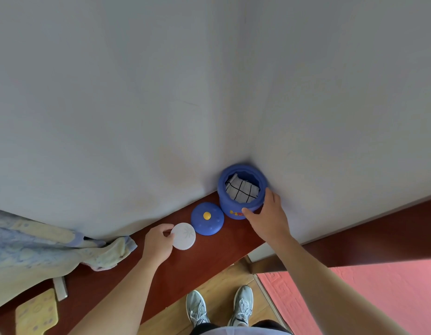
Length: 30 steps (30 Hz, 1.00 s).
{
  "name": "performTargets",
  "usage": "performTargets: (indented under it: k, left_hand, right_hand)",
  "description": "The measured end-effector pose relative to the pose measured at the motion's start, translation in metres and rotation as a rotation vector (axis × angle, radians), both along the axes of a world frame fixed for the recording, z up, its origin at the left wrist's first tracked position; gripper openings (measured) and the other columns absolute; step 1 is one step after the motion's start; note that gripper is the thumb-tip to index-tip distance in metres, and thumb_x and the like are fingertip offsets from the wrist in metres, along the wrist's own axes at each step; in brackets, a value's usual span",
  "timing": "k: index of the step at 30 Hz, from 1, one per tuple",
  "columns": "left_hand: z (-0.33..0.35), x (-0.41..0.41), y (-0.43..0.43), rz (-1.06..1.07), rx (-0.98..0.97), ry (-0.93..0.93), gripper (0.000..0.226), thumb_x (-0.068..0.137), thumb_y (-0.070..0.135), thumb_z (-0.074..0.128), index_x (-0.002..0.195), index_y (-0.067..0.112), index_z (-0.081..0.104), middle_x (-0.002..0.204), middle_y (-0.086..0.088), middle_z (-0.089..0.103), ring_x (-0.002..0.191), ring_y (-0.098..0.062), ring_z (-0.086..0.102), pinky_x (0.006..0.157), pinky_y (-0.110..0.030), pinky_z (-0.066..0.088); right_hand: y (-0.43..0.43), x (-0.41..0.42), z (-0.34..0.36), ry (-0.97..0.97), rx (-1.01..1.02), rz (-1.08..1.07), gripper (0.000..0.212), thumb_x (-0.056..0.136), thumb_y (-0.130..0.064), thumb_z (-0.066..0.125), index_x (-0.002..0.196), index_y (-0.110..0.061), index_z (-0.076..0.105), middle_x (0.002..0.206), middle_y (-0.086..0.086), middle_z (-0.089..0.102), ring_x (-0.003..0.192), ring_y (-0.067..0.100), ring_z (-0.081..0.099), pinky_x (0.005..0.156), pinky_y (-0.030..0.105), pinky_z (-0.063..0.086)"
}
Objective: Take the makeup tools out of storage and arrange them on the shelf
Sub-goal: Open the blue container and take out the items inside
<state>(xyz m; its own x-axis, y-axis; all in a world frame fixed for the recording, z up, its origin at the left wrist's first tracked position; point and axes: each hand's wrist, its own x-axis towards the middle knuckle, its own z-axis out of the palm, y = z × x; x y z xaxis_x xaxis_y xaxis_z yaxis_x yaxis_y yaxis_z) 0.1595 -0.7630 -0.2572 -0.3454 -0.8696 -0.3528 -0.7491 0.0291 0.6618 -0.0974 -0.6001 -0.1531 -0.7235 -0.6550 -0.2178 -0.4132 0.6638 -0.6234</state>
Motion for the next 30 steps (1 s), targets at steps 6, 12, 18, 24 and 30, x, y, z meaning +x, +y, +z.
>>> performTargets:
  k: [6, 12, 18, 24, 30]
  left_hand:
    - [0.002, 0.0, 0.002, 0.003, -0.003, -0.001, 0.027, 0.087, 0.006, 0.062, 0.112, 0.01, 0.072, 0.104, -0.001, 0.073, 0.096, -0.015, 0.064, 0.086, -0.026, 0.046]
    - [0.003, -0.001, 0.002, -0.009, -0.022, -0.01, 0.027, 0.086, 0.005, 0.062, 0.111, 0.01, 0.072, 0.104, -0.002, 0.073, 0.098, -0.019, 0.066, 0.087, -0.028, 0.047]
    - [0.005, -0.004, 0.005, 0.026, -0.03, -0.024, 0.031, 0.086, 0.004, 0.061, 0.116, 0.009, 0.07, 0.109, -0.005, 0.072, 0.103, -0.02, 0.064, 0.089, -0.027, 0.046]
    - [0.025, -0.031, 0.01, -0.001, -0.096, 0.001, 0.035, 0.084, 0.006, 0.062, 0.119, 0.011, 0.068, 0.109, -0.002, 0.067, 0.097, -0.015, 0.059, 0.084, -0.023, 0.041]
    - [0.036, -0.074, 0.014, -0.193, -0.085, 0.036, 0.038, 0.086, 0.015, 0.071, 0.124, 0.015, 0.064, 0.114, 0.001, 0.064, 0.101, -0.012, 0.058, 0.083, -0.022, 0.043]
  right_hand:
    - [0.001, 0.0, 0.0, -0.007, -0.013, -0.004, 0.09, 0.084, -0.044, 0.071, 0.152, -0.014, 0.021, 0.148, 0.002, 0.032, 0.128, 0.02, 0.048, 0.094, 0.033, 0.046]
    - [0.001, -0.001, -0.002, -0.02, -0.035, -0.009, 0.09, 0.082, -0.045, 0.072, 0.152, -0.016, 0.022, 0.147, 0.002, 0.034, 0.127, 0.02, 0.048, 0.095, 0.034, 0.048]
    - [0.002, -0.001, -0.003, -0.017, -0.035, -0.004, 0.09, 0.084, -0.044, 0.071, 0.152, -0.015, 0.02, 0.147, 0.003, 0.032, 0.127, 0.02, 0.048, 0.095, 0.033, 0.047]
    - [0.002, -0.001, -0.003, -0.021, -0.034, -0.007, 0.091, 0.084, -0.044, 0.07, 0.153, -0.015, 0.018, 0.15, 0.003, 0.03, 0.129, 0.02, 0.046, 0.097, 0.034, 0.047]
    - [0.002, -0.002, -0.002, -0.026, -0.016, -0.009, 0.093, 0.085, -0.044, 0.069, 0.154, -0.014, 0.014, 0.154, 0.003, 0.025, 0.132, 0.021, 0.043, 0.1, 0.034, 0.045]
